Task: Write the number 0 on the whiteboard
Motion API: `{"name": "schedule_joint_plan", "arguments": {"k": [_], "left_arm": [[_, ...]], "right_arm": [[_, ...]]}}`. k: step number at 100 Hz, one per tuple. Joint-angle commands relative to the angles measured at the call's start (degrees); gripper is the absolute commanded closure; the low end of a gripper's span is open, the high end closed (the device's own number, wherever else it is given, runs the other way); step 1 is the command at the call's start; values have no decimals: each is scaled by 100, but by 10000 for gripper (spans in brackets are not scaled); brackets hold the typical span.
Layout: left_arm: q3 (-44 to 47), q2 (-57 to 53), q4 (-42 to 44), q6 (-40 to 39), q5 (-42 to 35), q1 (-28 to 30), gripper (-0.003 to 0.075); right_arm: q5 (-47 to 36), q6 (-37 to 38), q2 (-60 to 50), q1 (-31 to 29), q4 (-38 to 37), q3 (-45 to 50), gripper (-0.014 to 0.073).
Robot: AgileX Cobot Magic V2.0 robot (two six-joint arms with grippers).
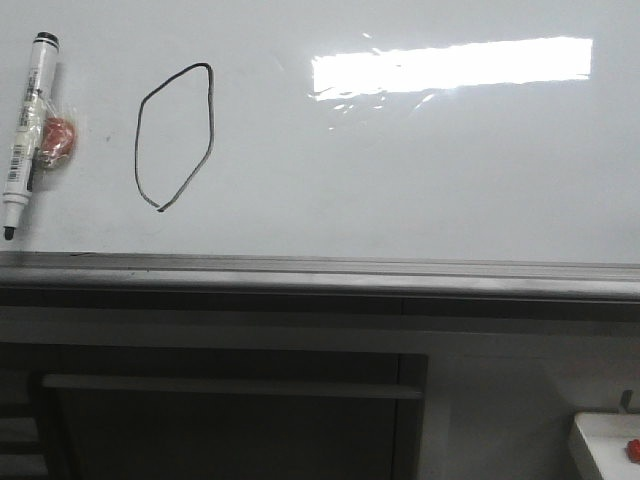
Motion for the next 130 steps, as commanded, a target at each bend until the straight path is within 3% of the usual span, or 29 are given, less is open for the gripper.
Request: {"name": "schedule_joint_plan", "arguments": {"k": [1,23,46,50,54,130], "left_arm": [[57,-155,-3,-47,-376,8,741],[57,-155,-3,-47,-376,8,741],[57,-155,-3,-47,-376,8,741],[57,-155,-3,-47,-376,8,741],[57,-155,-3,-47,-376,8,741],[57,-143,-3,-47,-427,8,741]], "right_arm": [[-494,21,64,-334,-83,-152,655],[-313,21,49,-509,-83,12,655],[-320,21,-617,-509,-83,1224,655],[662,21,-860,-509,-83,1135,655],[1077,21,-941,-509,-83,1170,655],[945,10,-920,-509,-83,1170,655]]}}
